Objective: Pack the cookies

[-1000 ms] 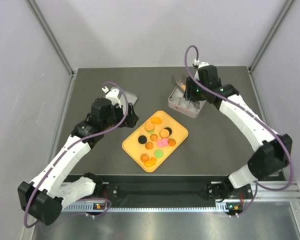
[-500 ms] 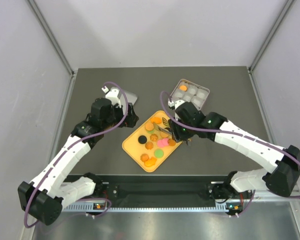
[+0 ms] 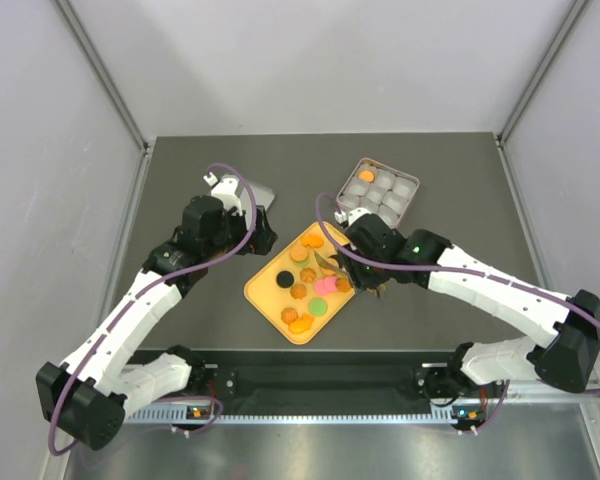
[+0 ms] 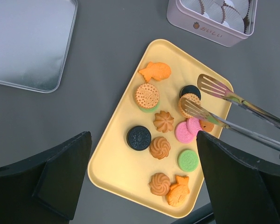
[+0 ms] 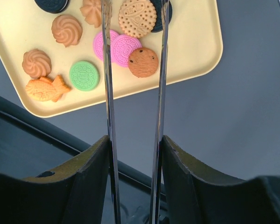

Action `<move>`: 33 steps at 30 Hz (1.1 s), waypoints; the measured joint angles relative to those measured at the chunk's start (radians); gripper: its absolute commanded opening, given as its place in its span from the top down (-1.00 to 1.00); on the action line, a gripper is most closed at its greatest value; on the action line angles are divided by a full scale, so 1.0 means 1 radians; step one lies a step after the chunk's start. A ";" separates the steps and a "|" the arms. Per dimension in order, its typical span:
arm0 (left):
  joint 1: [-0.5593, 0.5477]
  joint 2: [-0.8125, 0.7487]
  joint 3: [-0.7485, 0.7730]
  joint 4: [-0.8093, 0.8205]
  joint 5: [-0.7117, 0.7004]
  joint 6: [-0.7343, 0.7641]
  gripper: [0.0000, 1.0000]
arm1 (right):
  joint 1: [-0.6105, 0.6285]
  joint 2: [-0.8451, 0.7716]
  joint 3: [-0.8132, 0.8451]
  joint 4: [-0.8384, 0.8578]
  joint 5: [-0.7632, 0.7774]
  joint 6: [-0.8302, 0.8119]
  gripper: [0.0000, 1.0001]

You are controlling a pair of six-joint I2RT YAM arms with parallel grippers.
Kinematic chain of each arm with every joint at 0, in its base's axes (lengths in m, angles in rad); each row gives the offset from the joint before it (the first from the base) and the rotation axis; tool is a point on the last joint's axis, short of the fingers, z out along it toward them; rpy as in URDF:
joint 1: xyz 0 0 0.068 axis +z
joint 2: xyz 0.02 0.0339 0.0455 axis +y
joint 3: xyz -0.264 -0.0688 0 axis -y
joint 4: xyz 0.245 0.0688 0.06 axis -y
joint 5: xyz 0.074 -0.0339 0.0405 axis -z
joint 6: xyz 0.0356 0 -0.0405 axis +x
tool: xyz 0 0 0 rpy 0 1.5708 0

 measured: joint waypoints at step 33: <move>0.002 0.006 0.000 0.000 0.000 0.000 -0.98 | 0.064 0.069 -0.002 -0.025 0.056 0.029 0.07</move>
